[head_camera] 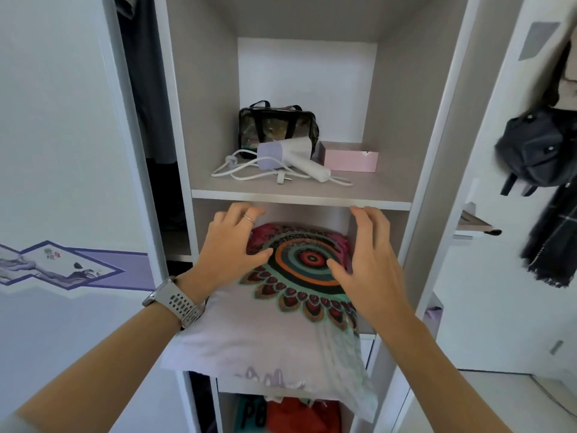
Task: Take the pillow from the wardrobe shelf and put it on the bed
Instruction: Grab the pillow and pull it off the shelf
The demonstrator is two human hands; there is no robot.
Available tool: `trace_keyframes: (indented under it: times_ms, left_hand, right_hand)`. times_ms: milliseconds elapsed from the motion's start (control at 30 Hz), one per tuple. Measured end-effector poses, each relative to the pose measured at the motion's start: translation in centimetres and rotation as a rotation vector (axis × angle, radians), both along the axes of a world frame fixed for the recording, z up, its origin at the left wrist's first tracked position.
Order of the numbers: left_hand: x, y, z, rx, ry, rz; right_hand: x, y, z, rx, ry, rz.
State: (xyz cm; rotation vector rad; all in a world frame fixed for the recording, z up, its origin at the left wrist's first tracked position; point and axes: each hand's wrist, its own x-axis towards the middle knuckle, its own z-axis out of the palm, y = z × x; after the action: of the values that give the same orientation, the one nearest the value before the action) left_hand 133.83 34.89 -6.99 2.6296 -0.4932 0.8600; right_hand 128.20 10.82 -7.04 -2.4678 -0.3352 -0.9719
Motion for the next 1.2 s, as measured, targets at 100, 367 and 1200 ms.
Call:
trace_keyframes:
  times_ms: [100, 367, 1200]
  left_hand:
    - [1.5, -0.1, -2.3, 0.023, 0.099, -0.004]
    - [3.5, -0.1, -9.0, 0.023, 0.28, -0.038]
    - [9.4, 4.4, -18.5, -0.024, 0.891, 0.251]
  right_hand:
    - [0.9, -0.4, -2.1, 0.005, 0.061, -0.009]
    - [3.3, -0.5, -7.6, -0.019, 0.237, -0.046]
    - [9.7, 1.7, -17.9, 0.165, 0.855, -0.105]
